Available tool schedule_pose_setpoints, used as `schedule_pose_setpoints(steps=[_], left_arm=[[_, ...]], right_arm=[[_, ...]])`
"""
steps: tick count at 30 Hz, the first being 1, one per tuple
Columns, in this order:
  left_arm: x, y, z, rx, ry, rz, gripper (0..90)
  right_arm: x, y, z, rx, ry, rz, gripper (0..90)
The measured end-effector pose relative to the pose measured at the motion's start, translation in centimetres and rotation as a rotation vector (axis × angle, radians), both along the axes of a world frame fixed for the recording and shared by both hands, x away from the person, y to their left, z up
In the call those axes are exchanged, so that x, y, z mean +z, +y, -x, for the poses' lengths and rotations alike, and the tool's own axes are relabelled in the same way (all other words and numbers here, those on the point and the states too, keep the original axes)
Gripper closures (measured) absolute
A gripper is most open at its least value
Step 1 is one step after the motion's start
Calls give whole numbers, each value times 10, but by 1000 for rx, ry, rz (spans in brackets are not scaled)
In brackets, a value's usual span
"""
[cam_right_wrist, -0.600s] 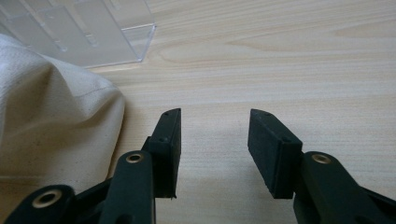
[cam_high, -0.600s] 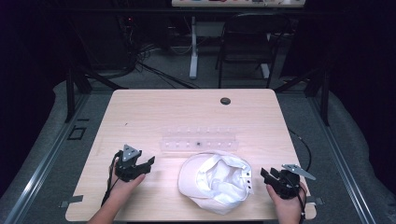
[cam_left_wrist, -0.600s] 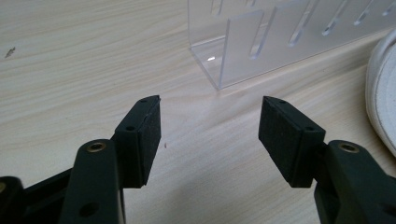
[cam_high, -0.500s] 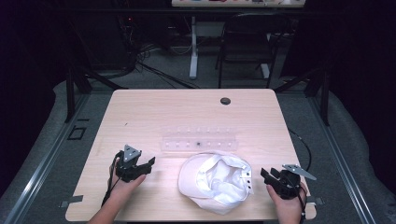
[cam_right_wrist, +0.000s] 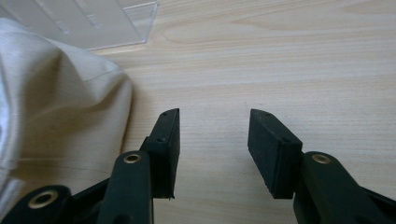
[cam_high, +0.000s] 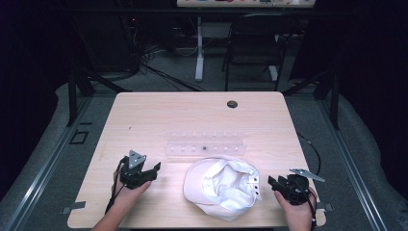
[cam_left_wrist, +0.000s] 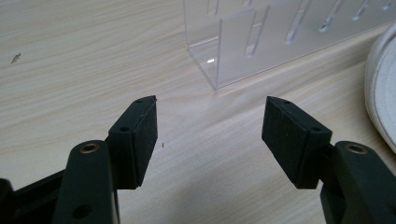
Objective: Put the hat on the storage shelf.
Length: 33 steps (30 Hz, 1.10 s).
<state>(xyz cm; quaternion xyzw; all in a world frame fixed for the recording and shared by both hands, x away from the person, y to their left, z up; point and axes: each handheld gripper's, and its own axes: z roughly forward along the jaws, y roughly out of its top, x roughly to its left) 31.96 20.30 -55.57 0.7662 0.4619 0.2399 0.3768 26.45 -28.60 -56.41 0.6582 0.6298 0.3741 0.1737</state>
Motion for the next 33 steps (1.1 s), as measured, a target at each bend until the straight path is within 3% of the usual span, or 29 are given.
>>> schedule_pose_setpoints(steps=[7, 16, 22, 33], left_arm=[[-1, -1, 0, -8, 1, -5, 364], [-1, 2, -1, 1, 8, 7, 366], [0, 3, -1, 3, 7, 18, 367], [0, 3, -1, 2, 7, 15, 368]], right_arm=[[12, 4, -4, 27, 16, 14, 539], [24, 3, -12, 55, 86, -8, 533], [29, 2, -20, 77, 160, -16, 525], [47, 6, -33, 166, 277, -27, 513]])
